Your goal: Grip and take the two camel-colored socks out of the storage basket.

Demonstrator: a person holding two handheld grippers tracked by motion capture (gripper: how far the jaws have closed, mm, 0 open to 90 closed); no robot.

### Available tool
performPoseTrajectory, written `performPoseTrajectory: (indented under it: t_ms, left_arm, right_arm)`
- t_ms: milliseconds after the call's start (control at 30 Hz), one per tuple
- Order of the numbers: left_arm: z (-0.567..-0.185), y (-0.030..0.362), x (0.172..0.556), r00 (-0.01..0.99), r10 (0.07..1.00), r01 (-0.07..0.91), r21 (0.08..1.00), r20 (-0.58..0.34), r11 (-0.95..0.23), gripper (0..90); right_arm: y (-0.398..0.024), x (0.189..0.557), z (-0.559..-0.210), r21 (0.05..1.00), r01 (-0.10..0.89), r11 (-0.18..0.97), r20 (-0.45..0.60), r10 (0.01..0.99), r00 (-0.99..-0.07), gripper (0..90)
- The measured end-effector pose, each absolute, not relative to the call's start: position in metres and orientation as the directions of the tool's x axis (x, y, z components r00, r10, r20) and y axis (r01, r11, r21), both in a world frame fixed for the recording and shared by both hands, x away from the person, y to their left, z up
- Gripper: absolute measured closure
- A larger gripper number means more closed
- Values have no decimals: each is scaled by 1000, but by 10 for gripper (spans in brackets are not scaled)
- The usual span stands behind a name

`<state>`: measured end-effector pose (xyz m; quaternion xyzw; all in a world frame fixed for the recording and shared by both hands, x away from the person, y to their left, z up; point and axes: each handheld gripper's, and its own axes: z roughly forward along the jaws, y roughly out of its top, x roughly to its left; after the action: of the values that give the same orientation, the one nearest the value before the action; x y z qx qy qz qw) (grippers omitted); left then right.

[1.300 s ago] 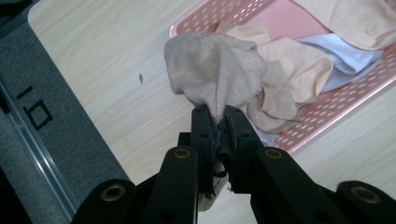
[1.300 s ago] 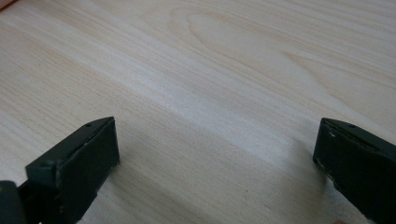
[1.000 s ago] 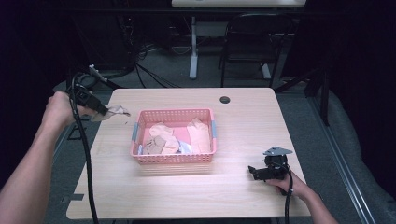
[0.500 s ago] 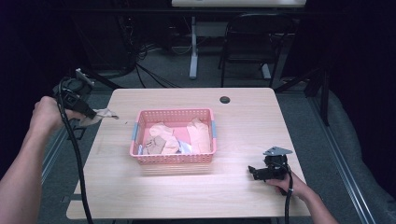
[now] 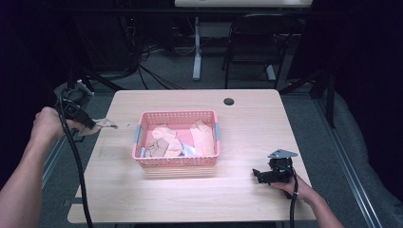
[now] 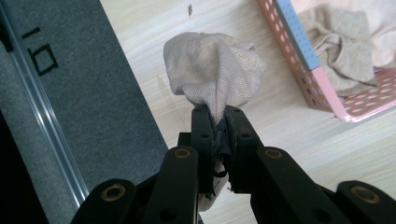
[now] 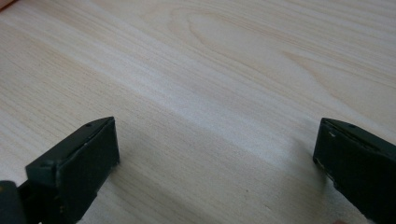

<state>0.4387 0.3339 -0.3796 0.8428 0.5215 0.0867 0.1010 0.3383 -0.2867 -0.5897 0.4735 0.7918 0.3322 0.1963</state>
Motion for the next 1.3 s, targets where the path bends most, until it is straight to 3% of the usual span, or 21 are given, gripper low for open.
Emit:
performPoseTrajectory:
  t_ms: [700, 1300]
  left_arm:
    - [-476, 332, 437, 442, 894, 889, 167, -68, -427, 827]
    - [-521, 333, 432, 426, 896, 903, 130, -127, -410, 778]
  right_arm:
    - [-286, 338, -590, 714, 619, 328, 6, 880, -474, 0]
    - [-286, 338, -590, 714, 619, 328, 6, 881, -473, 0]
